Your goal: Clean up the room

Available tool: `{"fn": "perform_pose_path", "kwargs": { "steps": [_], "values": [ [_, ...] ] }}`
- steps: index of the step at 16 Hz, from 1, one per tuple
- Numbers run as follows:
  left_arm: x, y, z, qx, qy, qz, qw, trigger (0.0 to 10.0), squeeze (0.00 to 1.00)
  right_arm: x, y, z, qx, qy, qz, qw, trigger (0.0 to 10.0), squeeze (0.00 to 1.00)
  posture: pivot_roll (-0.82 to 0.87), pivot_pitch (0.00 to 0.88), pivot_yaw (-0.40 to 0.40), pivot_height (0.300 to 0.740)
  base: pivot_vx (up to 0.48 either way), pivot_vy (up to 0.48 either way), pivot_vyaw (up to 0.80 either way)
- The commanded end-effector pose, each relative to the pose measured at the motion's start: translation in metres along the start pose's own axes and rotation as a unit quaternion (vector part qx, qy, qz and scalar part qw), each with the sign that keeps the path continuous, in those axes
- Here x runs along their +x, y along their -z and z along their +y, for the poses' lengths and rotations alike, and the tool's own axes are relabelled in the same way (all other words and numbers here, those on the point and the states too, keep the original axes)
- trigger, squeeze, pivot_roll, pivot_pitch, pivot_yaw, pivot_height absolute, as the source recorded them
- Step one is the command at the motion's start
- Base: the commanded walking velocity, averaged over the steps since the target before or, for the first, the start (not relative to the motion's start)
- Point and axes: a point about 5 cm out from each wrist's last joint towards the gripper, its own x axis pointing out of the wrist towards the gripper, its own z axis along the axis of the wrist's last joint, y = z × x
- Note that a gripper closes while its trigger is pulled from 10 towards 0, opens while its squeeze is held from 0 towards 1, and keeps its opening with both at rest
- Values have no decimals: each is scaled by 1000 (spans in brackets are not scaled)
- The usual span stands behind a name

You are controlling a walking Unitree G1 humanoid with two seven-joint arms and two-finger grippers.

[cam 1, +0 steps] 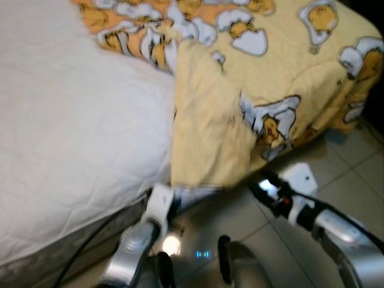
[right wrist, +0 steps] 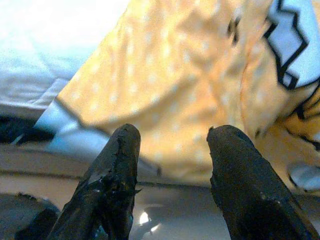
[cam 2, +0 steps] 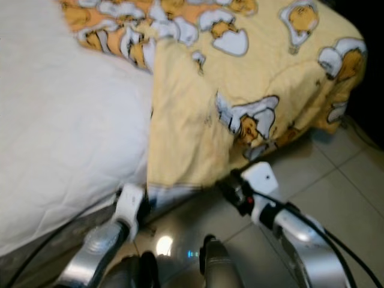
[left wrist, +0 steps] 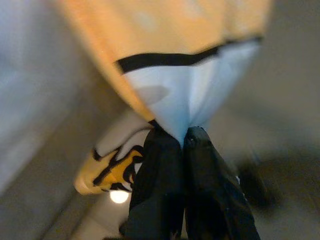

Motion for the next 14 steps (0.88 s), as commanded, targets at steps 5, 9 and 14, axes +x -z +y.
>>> {"fn": "perform_pose_path", "kwargs": {
  "steps": [5, 9, 14],
  "values": [
    [-20, 29, -37, -2, 120, 134, 984, 0, 0, 4, 11, 8, -12, -24, 23, 999, 10000, 0, -210, 241, 54, 740, 0, 0, 0],
    [-15, 15, -36, 31, 88, 115, 989, 10000, 0, 2, 14, 7, -16, -21, 25, 999, 10000, 0, -216, 239, 63, 740, 0, 0, 0],
    [-10, -10, -24, 28, 67, 55, 996, 10000, 1000, 0, 16, 6, -18, -18, 28, 999, 10000, 0, -227, 235, 67, 740, 0, 0, 0]
  ]
}}
